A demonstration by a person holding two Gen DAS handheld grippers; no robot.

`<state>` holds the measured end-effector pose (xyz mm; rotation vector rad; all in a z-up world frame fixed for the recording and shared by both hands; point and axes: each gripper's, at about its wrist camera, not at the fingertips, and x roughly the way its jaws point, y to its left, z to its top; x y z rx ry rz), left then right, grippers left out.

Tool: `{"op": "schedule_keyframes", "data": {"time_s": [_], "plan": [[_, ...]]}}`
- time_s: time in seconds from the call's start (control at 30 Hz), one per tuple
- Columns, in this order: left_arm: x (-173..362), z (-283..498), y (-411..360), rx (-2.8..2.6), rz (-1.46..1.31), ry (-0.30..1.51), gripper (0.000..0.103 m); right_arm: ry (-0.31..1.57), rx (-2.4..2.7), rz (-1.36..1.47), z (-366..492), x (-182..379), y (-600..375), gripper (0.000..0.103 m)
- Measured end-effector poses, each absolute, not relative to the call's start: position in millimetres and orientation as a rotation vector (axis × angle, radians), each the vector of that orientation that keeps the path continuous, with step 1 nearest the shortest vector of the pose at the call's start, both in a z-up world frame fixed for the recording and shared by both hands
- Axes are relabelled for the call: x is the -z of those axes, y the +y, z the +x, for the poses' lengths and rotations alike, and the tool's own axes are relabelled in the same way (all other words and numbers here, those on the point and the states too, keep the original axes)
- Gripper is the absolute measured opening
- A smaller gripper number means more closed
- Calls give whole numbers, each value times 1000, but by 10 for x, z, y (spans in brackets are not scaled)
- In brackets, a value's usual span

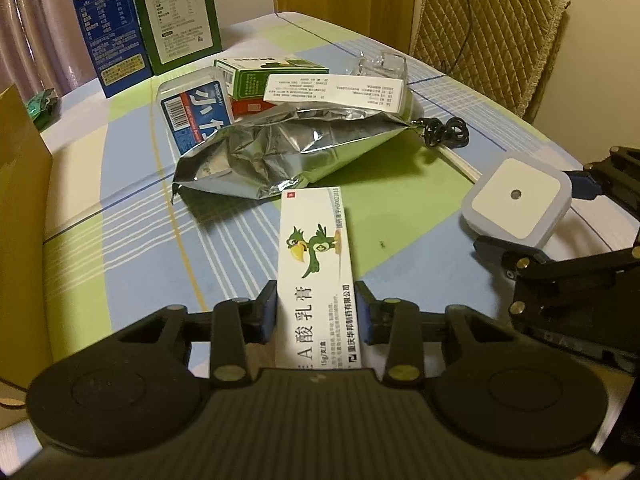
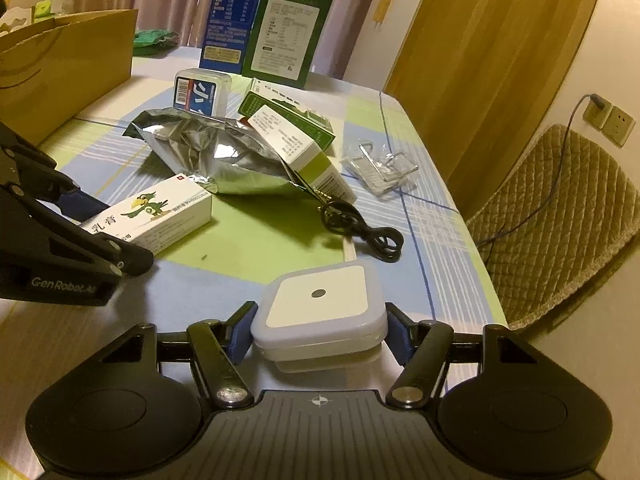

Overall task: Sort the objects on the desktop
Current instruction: 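Lift both held items and carry them toward the cardboard box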

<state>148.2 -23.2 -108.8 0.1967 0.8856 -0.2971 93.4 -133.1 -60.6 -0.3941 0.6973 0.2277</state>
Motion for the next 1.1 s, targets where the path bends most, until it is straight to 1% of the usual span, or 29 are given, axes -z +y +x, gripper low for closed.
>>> {"op": "schedule_keyframes", "data": {"time_s": [0.33,0.57,0.87,1.1], "plan": [[989,1353,-203,292,151,897,33,689,-218,-301,923,513,-1415,62],[789,1268,-95,261,97,884,33,682,-225,-236,887,399,-1478,62],[260,1181,118,220,81,817,33,635,-260,-181,790,13,-1405,63],[-221,1035,575,158,53,754,33,557,-343,-165,749,-423,-1048,63]]}}
